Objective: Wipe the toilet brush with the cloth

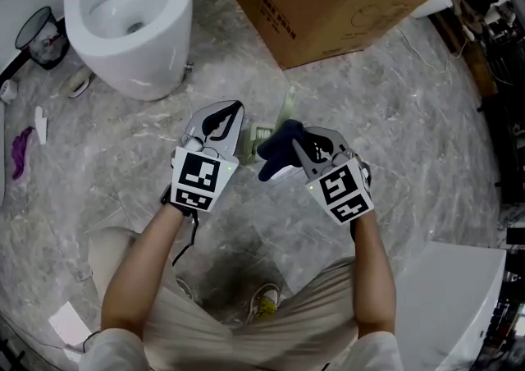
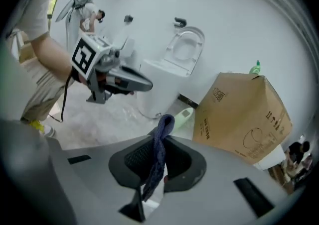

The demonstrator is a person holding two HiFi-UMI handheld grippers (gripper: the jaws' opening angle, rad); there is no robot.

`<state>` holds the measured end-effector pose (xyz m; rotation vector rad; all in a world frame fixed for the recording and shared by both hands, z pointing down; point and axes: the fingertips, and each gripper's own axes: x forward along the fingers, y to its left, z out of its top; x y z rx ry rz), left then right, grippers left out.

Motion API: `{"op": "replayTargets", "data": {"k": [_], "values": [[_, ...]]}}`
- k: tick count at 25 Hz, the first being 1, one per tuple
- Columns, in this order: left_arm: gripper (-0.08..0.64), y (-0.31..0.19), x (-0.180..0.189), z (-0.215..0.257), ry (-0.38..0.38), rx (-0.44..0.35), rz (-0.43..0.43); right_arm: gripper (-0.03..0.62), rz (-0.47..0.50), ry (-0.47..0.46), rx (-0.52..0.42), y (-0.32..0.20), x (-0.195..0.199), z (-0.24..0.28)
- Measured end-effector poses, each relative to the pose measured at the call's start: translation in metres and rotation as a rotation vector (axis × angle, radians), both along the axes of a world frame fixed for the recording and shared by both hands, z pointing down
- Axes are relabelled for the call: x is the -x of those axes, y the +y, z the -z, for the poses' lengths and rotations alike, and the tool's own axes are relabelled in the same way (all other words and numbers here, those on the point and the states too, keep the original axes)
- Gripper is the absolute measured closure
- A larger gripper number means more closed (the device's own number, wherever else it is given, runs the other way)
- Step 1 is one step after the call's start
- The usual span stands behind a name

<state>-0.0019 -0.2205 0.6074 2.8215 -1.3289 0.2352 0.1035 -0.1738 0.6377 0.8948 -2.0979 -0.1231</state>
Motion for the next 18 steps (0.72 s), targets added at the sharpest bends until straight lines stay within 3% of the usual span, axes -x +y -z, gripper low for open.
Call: {"op": "replayTargets", "data": {"k": [4, 12, 18], "values": [[0.558, 0.009, -0.009, -0.004, -0.034, -0.006, -0.029, 0.546, 0.003, -0.141, -0.050, -0.001, 0.009, 0.022], [0.558, 0.012, -0.010, -0.006, -0.071, -0.005, -0.029, 0.545, -0.075, -0.236, -0.144, -0.021, 0.014, 0.041], [0.558, 0.019, -0.012, -0.002, -0.087, -0.027, -0.039, 0.545, -0.196, -0.519, -0.179, -0.036, 0.002, 0.074]]}}
